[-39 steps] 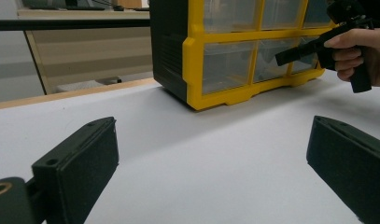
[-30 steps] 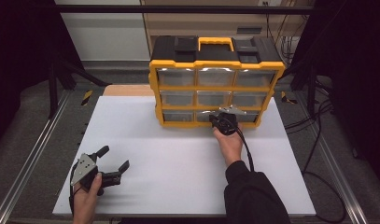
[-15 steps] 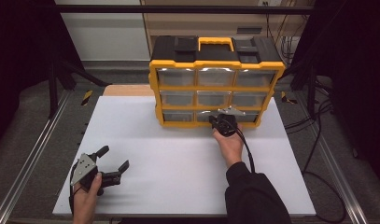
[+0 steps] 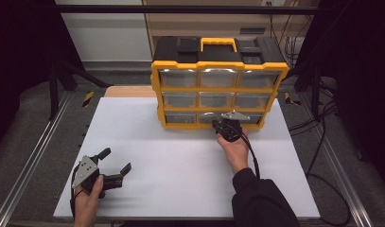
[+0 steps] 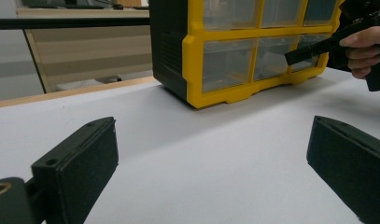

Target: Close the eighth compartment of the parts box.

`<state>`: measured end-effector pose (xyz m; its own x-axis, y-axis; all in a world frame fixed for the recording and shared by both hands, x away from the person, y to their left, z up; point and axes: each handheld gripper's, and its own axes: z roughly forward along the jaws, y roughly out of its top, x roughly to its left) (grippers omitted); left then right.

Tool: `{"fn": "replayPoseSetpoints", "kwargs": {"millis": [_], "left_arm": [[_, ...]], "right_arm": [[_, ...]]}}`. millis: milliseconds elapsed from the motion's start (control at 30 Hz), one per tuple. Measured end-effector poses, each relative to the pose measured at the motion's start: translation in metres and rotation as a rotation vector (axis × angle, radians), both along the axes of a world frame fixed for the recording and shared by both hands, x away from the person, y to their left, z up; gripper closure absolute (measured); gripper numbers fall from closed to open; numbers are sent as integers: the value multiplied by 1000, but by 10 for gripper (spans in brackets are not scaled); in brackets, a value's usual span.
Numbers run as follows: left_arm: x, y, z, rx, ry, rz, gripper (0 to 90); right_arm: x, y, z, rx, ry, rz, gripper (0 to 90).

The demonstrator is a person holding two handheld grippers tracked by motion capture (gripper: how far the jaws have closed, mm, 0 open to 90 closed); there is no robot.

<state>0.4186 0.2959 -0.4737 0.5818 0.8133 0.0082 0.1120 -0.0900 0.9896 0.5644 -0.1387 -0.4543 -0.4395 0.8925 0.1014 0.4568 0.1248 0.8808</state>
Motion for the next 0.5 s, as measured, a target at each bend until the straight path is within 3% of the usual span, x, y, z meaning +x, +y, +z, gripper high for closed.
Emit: {"fn": "replayPoseSetpoints", "kwargs": {"millis": [167, 500], "left_arm": [[0, 0, 0, -2, 2, -1, 20], [0, 1, 0, -4, 1, -1, 20]], "right_arm": [[-5, -1, 0, 43, 11, 5, 900], [-9, -2, 3, 29, -3, 18, 900]]}}
